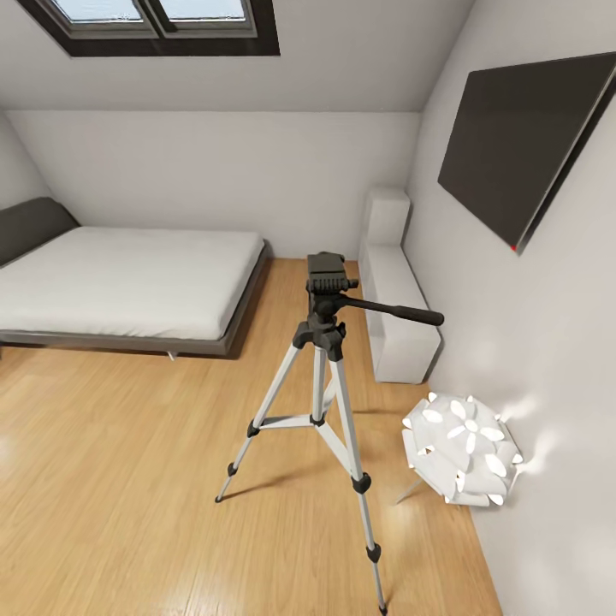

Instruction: Attach the digital camera to the camera tripod in the bedroom.

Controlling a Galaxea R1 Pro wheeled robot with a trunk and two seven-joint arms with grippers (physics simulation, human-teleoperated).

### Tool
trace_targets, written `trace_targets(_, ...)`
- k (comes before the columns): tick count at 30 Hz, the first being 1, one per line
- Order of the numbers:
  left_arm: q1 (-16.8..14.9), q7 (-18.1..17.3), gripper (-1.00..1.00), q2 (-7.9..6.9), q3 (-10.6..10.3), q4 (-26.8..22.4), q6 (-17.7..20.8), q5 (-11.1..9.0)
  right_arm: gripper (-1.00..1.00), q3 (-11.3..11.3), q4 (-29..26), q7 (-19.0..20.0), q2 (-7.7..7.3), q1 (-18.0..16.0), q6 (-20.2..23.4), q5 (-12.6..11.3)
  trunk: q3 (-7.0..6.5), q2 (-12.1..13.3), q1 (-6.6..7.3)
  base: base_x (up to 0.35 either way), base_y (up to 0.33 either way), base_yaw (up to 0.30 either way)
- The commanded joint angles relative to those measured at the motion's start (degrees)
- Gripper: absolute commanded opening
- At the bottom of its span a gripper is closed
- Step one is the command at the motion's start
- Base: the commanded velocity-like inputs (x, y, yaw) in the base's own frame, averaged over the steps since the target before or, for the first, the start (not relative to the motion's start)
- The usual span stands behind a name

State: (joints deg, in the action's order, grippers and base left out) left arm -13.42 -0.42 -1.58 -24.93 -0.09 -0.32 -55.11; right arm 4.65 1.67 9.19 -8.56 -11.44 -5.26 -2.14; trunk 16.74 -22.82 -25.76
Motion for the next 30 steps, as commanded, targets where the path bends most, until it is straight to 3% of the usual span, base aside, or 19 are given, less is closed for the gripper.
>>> trace_targets(1, 0.0, -0.1, -1.00, -0.01, -0.5, 0.0, 0.0, -0.3, 1.00, 0.5, 0.2, 0.2, 0.00, -0.1, -0.4, -0.1, 0.09, -0.1, -0.03, 0.000, 0.000, 0.000)
trace_targets(12, 0.0, 0.0, -1.00, -0.03, -0.5, 0.0, 0.0, -0.3, 1.00, 0.5, 0.2, 0.3, 0.19, -0.1, -0.3, 2.2, 0.09, -0.1, -0.03, 0.000, 0.000, 0.000)
trace_targets(30, 0.0, -0.1, -1.00, -0.01, -0.5, 0.0, 0.0, -0.3, 1.00, 0.4, 0.2, 0.5, 0.44, -0.1, -0.3, 2.5, 0.09, -0.1, -0.03, 0.000, 0.000, 0.000)
